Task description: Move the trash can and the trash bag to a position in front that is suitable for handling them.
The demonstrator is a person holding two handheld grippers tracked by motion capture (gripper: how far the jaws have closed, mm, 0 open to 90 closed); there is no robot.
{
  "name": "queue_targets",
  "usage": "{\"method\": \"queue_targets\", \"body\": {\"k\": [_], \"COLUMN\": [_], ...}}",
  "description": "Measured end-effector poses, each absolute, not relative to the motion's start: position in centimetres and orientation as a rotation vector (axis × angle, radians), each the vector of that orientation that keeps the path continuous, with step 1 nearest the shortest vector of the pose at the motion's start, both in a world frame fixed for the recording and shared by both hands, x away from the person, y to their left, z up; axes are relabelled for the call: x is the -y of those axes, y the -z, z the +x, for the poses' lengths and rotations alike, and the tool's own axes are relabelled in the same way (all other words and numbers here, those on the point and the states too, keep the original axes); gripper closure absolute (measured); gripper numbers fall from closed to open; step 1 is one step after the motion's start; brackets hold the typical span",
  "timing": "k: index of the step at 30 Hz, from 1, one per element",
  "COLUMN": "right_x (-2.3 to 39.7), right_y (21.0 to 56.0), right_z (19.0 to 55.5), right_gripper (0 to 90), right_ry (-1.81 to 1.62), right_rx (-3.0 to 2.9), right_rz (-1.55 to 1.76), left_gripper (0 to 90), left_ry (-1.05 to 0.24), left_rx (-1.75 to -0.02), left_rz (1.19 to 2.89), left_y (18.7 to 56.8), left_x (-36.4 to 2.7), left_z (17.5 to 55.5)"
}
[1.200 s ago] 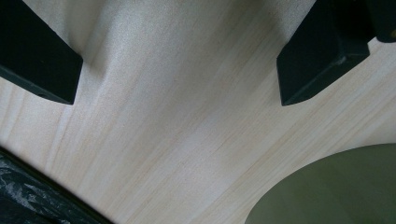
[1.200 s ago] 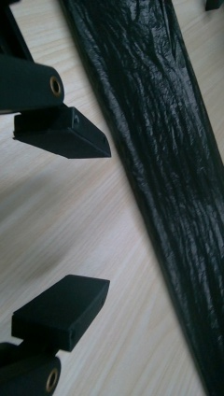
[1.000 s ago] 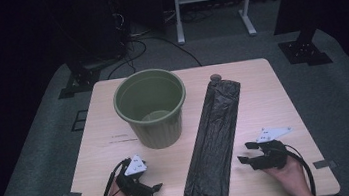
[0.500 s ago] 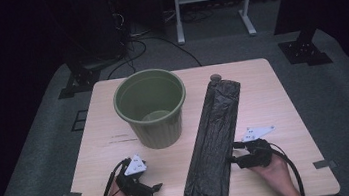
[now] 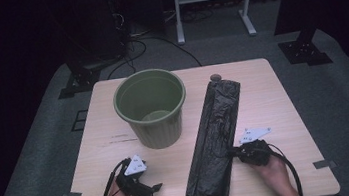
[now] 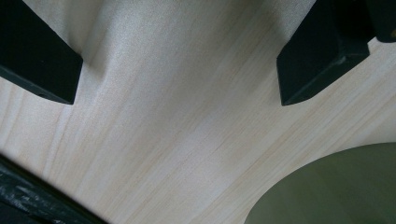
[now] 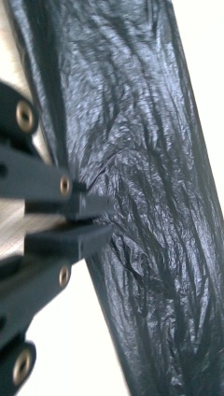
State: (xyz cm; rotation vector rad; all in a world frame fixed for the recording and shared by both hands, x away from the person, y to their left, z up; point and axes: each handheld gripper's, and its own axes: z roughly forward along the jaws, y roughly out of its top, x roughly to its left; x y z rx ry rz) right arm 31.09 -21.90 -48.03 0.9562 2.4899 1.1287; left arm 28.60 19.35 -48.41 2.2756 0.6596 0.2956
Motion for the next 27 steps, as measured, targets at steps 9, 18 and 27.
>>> {"method": "queue_targets", "body": {"k": [9,18,27], "right_x": [22.7,24.4,26.2], "right_y": [47.8,47.1,46.5], "right_z": [31.3,31.1,30.9], "right_gripper": [90.0,90.0,90.0], "right_ry": [-1.134,-1.154,-1.154], "right_rx": [-2.494,-2.467,-2.462], "right_rz": [1.01,1.052,1.089], "left_gripper": [0.0,0.0,0.0], "left_ry": [-0.295,-0.295,-0.296], "left_rx": [-0.659,-0.659,-0.659], "left_rz": [2.276,2.276,2.276], "left_y": [48.4,48.4,48.4], "left_x": [-19.4,-19.4,-19.4], "left_z": [28.6,28.6,28.6]}}
